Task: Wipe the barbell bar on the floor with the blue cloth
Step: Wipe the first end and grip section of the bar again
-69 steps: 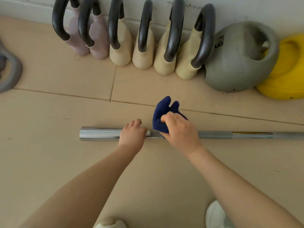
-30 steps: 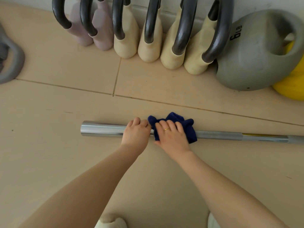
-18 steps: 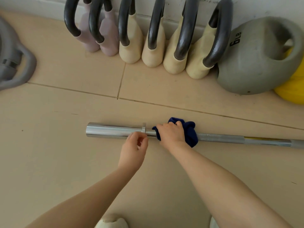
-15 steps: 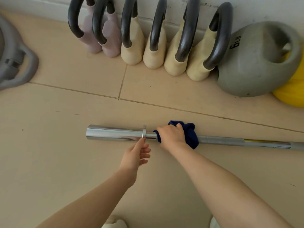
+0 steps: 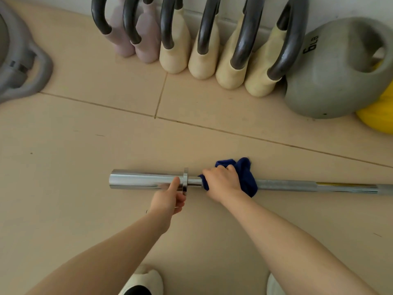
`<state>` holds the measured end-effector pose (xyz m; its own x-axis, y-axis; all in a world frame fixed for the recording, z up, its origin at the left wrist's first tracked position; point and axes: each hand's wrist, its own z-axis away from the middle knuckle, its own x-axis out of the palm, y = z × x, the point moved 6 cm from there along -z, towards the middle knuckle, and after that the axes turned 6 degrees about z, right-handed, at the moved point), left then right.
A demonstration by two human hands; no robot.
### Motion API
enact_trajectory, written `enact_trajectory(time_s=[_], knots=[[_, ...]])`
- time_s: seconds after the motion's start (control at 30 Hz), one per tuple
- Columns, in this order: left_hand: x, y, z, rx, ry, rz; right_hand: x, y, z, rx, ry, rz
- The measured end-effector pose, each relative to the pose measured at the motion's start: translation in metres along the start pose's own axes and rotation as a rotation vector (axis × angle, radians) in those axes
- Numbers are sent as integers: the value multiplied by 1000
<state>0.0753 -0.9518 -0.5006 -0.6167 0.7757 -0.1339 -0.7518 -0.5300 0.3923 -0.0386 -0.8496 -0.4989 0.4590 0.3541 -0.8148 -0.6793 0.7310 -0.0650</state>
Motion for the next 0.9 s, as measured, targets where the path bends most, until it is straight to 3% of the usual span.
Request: enact_trajectory(time_s=[0.13, 0.27, 0.3, 0.43, 0.53, 0.6, 0.77, 0.83, 0.9], knots=[[3, 31, 5, 286, 38, -579, 0, 7, 5, -118, 109, 74], [22, 65, 31, 1102, 125, -1141, 3, 27, 19, -201, 258, 154], [28, 59, 28, 1156, 80, -1289, 1, 35, 24, -177, 319, 181], [36, 45, 12, 1099, 1, -1539, -5, 65, 40, 112, 413, 177], [41, 44, 12, 1082, -21, -1576, -3, 50, 35, 266, 274, -154], [44, 47, 14, 1112, -37, -1572, 1, 23, 29, 263, 217, -235], [44, 47, 11, 1105, -65, -1565, -2, -10, 35, 29, 398, -44], [43, 46, 10, 1095, -66, -1580, 1, 19, 45, 73, 428, 96], [43, 47, 9, 1108, -62, -1584, -1, 63, 57, 242, 359, 147]])
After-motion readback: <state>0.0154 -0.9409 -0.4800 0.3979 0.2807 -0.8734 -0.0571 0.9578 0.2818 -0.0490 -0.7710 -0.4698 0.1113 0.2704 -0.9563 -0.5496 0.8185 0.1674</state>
